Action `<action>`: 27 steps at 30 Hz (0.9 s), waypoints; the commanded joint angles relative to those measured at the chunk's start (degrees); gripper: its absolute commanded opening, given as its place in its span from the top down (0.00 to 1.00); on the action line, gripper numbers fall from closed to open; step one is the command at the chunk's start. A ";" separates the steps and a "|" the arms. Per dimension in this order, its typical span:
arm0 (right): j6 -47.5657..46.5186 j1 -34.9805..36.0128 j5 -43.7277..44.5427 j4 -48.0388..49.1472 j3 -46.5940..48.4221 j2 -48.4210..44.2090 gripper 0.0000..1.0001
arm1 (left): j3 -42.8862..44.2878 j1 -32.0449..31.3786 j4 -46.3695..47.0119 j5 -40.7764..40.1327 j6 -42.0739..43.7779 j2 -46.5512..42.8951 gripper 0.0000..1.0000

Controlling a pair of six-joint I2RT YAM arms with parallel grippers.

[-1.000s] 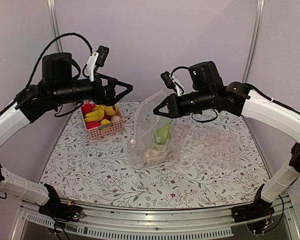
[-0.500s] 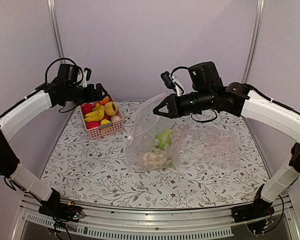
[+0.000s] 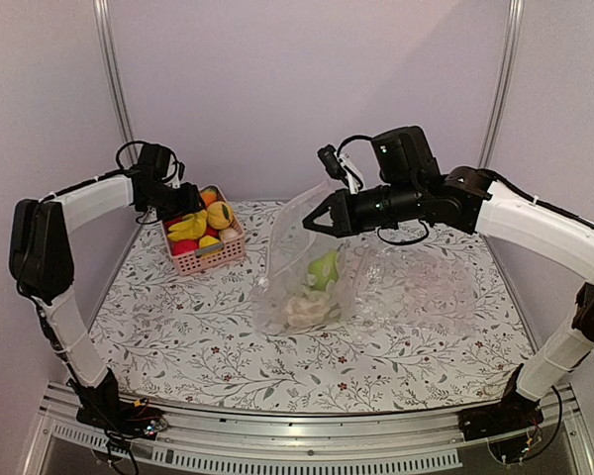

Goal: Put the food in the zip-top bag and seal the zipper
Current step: Pick up the fake fruit from the bin.

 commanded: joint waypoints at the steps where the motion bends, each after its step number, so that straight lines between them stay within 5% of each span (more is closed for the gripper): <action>1: 0.27 -0.14 0.22 2.31 -0.85 -1.23 1.00 | 3.23 0.77 -0.48 -0.65 1.37 2.19 0.40; 27: 0.60 -0.13 -0.13 2.38 -0.71 -0.87 1.00 | 5.49 1.78 -1.29 -0.08 1.96 7.39 0.65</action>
